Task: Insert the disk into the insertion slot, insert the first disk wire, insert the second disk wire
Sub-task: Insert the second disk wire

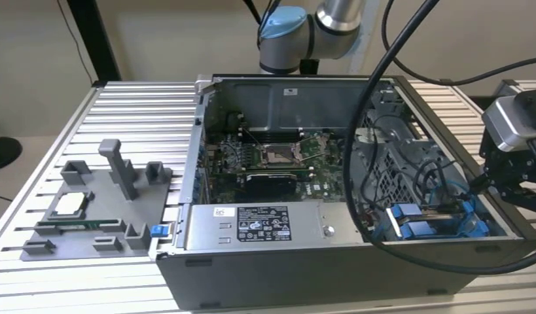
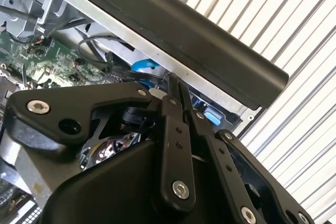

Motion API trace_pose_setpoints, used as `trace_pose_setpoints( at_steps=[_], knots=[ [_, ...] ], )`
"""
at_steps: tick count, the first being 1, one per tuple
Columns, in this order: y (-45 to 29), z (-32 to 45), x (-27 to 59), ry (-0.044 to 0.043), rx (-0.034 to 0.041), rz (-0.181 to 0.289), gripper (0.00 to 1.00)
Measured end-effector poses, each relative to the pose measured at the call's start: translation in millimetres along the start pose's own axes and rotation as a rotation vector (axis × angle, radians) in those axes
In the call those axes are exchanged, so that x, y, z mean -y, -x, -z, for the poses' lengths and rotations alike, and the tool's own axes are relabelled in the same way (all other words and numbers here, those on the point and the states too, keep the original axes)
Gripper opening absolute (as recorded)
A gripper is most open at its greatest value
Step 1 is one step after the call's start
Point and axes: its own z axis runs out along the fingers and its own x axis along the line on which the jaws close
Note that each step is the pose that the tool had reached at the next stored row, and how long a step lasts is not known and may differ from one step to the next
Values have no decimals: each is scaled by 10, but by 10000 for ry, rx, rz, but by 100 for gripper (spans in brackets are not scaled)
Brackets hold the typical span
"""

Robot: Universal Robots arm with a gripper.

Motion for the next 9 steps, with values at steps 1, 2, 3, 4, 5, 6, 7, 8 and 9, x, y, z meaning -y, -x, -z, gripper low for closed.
trace_pose_setpoints(
  at_steps=[1, 2, 3, 4, 5, 6, 7, 8, 9],
  knots=[
    [0, 0, 0, 0, 1, 0, 0],
    [-2, 3, 0, 0, 11, -2, 0],
    [-5, 3, 0, 0, 39, -3, 0],
    [-13, 5, 1, 3, 94, 1, 0],
    [-19, 6, 1, 9, 133, 13, 0],
    [-27, 8, 1, 17, 173, 33, 0],
    [-35, 10, 1, 22, 199, 49, 0],
    [-51, 15, 2, 27, 223, 65, 0],
    [-64, 20, 2, 31, 238, 73, 0]
  ],
)
